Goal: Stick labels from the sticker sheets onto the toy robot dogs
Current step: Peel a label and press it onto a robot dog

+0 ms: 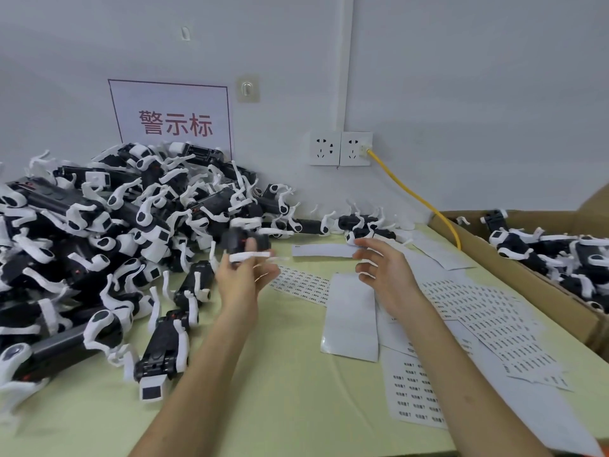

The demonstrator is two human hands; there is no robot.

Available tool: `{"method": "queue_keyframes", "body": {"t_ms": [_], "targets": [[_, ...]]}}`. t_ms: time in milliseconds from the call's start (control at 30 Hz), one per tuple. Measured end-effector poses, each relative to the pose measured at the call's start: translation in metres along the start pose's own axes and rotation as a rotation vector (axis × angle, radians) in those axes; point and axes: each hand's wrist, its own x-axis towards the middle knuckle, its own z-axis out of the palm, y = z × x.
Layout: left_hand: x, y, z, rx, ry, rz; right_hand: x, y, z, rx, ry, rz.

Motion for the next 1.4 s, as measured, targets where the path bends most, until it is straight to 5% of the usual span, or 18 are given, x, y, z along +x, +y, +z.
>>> {"method": "queue_keyframes", "body": {"t_ms": [267,400,500,667,800,1167,1400], "targets": [[-0.015,-0.029,0.002,0.910,-0.372,0.703,-0.018,0.007,0.025,-0.255,-0.366,-0.146],[-0.018,-0.036,0.005,0.893,-0.461,0.618,-0.023,0.018,0.037,-0.320,-0.291,-0.228],[-0.020,-0.032,0.009,0.594,-0.511,0.373,-0.020,0.018,0.037,-0.289,-0.258,-0.210],[-0.021,-0.029,0.011,0.381,-0.370,0.151,-0.014,0.017,0.036,-0.155,-0.209,-0.134],[-0.017,-0.025,0.013,0.280,-0.409,0.011,-0.013,0.018,0.035,-0.084,-0.244,-0.083],[-0.023,-0.014,0.009,0.286,-0.603,-0.141,-0.016,0.022,0.037,-0.067,-0.429,-0.037],[-0.023,-0.019,0.008,0.441,-0.594,-0.030,-0.014,0.031,0.036,-0.269,-0.248,-0.102]]}}
